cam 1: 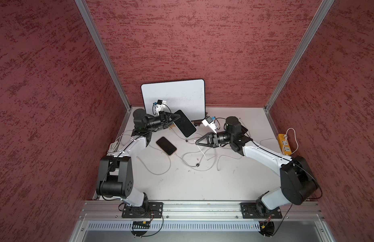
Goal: Plug the charging cable into the phone
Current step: Insert the charging cable into the phone.
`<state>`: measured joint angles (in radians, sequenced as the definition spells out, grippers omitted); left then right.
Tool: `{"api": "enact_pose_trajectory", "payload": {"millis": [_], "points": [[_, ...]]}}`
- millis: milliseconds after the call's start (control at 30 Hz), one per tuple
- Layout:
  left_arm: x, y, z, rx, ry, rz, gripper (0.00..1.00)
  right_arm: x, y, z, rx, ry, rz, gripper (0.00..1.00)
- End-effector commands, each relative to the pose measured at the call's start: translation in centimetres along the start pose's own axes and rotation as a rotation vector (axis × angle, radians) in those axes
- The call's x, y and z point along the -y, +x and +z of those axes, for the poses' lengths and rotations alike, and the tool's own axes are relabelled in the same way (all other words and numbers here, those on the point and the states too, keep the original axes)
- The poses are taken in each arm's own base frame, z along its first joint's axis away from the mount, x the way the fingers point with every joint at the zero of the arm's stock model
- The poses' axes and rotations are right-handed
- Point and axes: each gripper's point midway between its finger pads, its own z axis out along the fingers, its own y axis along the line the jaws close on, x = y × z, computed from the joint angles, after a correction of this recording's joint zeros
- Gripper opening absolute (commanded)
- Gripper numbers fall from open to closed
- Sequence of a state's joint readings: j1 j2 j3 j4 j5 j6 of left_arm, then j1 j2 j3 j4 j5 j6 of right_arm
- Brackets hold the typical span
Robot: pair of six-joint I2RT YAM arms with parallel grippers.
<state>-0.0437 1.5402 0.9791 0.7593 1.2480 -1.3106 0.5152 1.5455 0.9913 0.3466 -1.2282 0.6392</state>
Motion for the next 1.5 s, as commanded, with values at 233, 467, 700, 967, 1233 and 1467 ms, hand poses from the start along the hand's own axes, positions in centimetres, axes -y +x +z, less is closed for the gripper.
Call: {"api": "enact_pose_trajectory", "payload": {"millis": [233, 467, 700, 967, 1233, 1467], "points": [[1.7, 0.1, -0.1, -0.018, 0.027, 0.068, 0.00, 0.1, -2.8, 0.2, 0.054, -0.013, -0.002, 0.00], [1.8, 0.2, 0.0, -0.024, 0.026, 0.075, 0.00, -0.2, -3.1, 0.2, 0.053, -0.017, -0.006, 0.00], [1.6, 0.5, 0.1, -0.034, 0.017, 0.077, 0.00, -0.3, -3.3, 0.2, 0.052, -0.026, -0.011, 0.00], [1.8, 0.7, 0.2, -0.040, 0.020, 0.086, 0.00, 0.3, -3.3, 0.3, 0.050, -0.012, 0.002, 0.00], [2.0, 0.8, 0.2, -0.041, 0.023, 0.092, 0.00, 1.0, -3.2, 0.4, 0.048, -0.009, 0.020, 0.00], [2.0, 1.0, 0.4, -0.048, 0.026, 0.097, 0.00, 1.0, -3.4, 0.5, 0.048, -0.012, 0.025, 0.00]]}}
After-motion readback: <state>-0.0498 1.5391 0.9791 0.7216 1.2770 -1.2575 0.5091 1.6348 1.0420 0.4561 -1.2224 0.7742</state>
